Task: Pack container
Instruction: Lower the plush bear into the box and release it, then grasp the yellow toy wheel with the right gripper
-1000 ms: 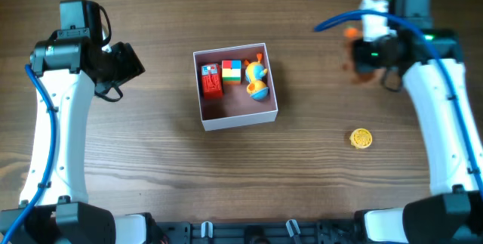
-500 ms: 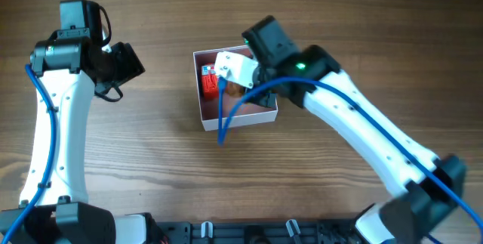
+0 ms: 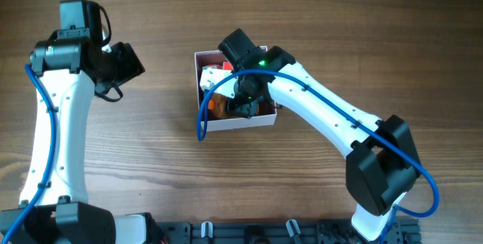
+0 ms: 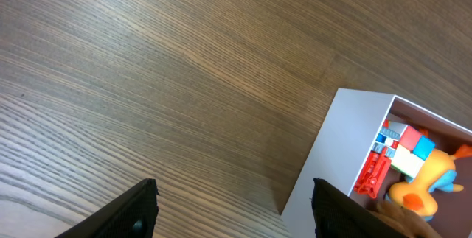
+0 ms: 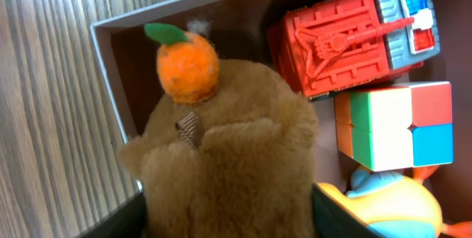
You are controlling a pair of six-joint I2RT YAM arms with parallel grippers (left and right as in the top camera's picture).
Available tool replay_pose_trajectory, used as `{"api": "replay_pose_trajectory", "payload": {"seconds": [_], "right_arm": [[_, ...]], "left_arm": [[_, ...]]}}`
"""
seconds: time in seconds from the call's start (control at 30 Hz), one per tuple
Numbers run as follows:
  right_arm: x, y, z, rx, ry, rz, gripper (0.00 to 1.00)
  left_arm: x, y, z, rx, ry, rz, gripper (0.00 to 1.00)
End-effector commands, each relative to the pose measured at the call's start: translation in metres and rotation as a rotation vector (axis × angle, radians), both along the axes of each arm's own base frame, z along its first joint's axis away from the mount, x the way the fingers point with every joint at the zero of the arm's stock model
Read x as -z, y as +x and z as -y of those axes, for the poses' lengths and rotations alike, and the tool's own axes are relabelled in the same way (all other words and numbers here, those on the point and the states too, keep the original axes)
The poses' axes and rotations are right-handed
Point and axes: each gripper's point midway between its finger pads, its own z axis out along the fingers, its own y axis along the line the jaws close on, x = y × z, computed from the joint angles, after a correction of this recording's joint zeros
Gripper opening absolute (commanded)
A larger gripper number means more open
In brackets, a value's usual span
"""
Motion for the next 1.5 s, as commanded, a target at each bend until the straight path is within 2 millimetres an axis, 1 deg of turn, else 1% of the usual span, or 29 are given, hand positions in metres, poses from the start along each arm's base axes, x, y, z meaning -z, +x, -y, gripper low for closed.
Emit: {"api": "replay_pose_trajectory", "payload": {"seconds": [0.0,0.1,0.17,0.23,0.27,0.3,0.33,0.37,0.4,0.43,0.47,0.5,0.53,0.57,0.6,0.67,0.7,0.73,0.77,0.8,0.83,0.9,1.03,1.1,1.17,1.23,1.33,1.47], "right_arm": [[0.003,-0.003,-0.006,0.016,0.017,-0.028,0.63],[-0.013,0.008,-0.005,0.042,0.02,0.037,0.64],[-0.033,0.019,-0.003,0.06,0.026,0.119,0.65],[-0.067,0.03,0.005,0.12,0.042,0.228,0.65],[-0.084,0.037,0.011,0.204,0.06,0.273,0.65],[-0.116,0.049,0.028,0.368,0.102,0.348,0.68],[-0.138,0.057,0.046,0.514,0.133,0.386,0.79],[-0.165,0.063,0.077,0.737,0.19,0.418,0.97],[-0.189,0.061,0.111,0.897,0.25,0.42,0.99],[-0.21,0.057,0.149,1.061,0.307,0.418,1.0],[-0.233,0.043,0.237,1.441,0.397,0.397,1.0],[-0.233,0.036,0.267,1.579,0.408,0.381,1.0],[-0.229,0.025,0.298,1.722,0.402,0.358,1.0],[-0.22,0.014,0.331,1.874,0.385,0.323,1.0],[-0.201,0.0,0.364,2.01,0.343,0.242,1.0],[-0.168,-0.013,0.387,2.115,0.297,0.085,1.0],[-0.141,-0.021,0.396,2.172,0.249,-0.012,1.0],[-0.119,-0.027,0.4,2.201,0.207,-0.082,1.0],[-0.092,-0.034,0.4,2.233,0.15,-0.166,1.0],[-0.073,-0.039,0.398,2.252,0.106,-0.219,1.0],[-0.045,-0.048,0.394,2.282,0.046,-0.292,1.0],[-0.002,-0.058,0.384,2.289,0.01,-0.396,1.0],[0.035,-0.069,0.376,2.271,-0.016,-0.416,1.0],[0.049,-0.071,0.365,2.211,-0.027,-0.411,1.0],[0.054,-0.063,0.358,2.132,-0.034,-0.359,1.0],[0.054,-0.054,0.352,2.068,-0.053,-0.29,1.0],[0.053,-0.046,0.342,2.025,-0.04,-0.262,1.0],[0.054,-0.046,0.342,2.025,-0.041,-0.262,1.0]], "left_arm": [[0.004,-0.002,0.0,-0.011,-0.015,-0.012,0.68],[0.004,-0.001,0.0,-0.011,-0.015,-0.011,0.68],[0.004,-0.001,0.0,-0.011,-0.015,-0.011,0.68],[0.004,-0.001,0.0,-0.011,-0.015,-0.011,0.68],[0.004,-0.001,0.0,-0.011,-0.015,-0.011,0.68],[0.004,-0.001,0.0,-0.011,-0.015,-0.011,0.68],[0.004,-0.001,0.0,-0.011,-0.015,-0.011,0.68],[0.004,-0.001,0.0,-0.011,-0.015,-0.012,0.68],[0.004,-0.001,0.0,-0.011,-0.015,-0.012,0.69],[0.004,-0.001,0.0,-0.011,-0.015,-0.012,0.69],[0.004,-0.001,0.0,-0.011,-0.015,-0.012,0.7],[0.004,-0.002,0.0,-0.011,-0.015,-0.012,0.72],[0.004,-0.002,0.0,-0.011,-0.015,-0.013,0.73],[0.004,-0.003,0.0,-0.011,-0.015,-0.017,0.74],[0.005,-0.004,0.0,-0.011,-0.015,-0.021,0.75],[0.005,-0.004,0.0,-0.011,-0.016,-0.022,0.76],[0.005,-0.003,0.0,-0.011,-0.015,-0.02,0.76],[0.005,-0.003,0.0,-0.011,-0.015,-0.018,0.76],[0.005,-0.003,0.0,-0.011,-0.015,-0.018,0.76],[0.005,-0.003,0.0,-0.011,-0.015,-0.018,0.76],[0.004,-0.003,0.0,-0.011,-0.015,-0.016,0.76],[0.004,-0.002,0.0,-0.011,-0.015,-0.015,0.75],[0.004,-0.002,0.0,-0.011,-0.015,-0.015,0.75],[0.004,-0.002,0.0,-0.011,-0.015,-0.015,0.75],[0.004,-0.002,0.0,-0.011,-0.015,-0.015,0.74],[0.004,-0.002,0.0,-0.011,-0.015,-0.015,0.74],[0.004,-0.002,0.0,-0.011,-0.015,-0.016,0.74],[0.004,-0.003,0.0,-0.011,-0.015,-0.017,0.74]]}}
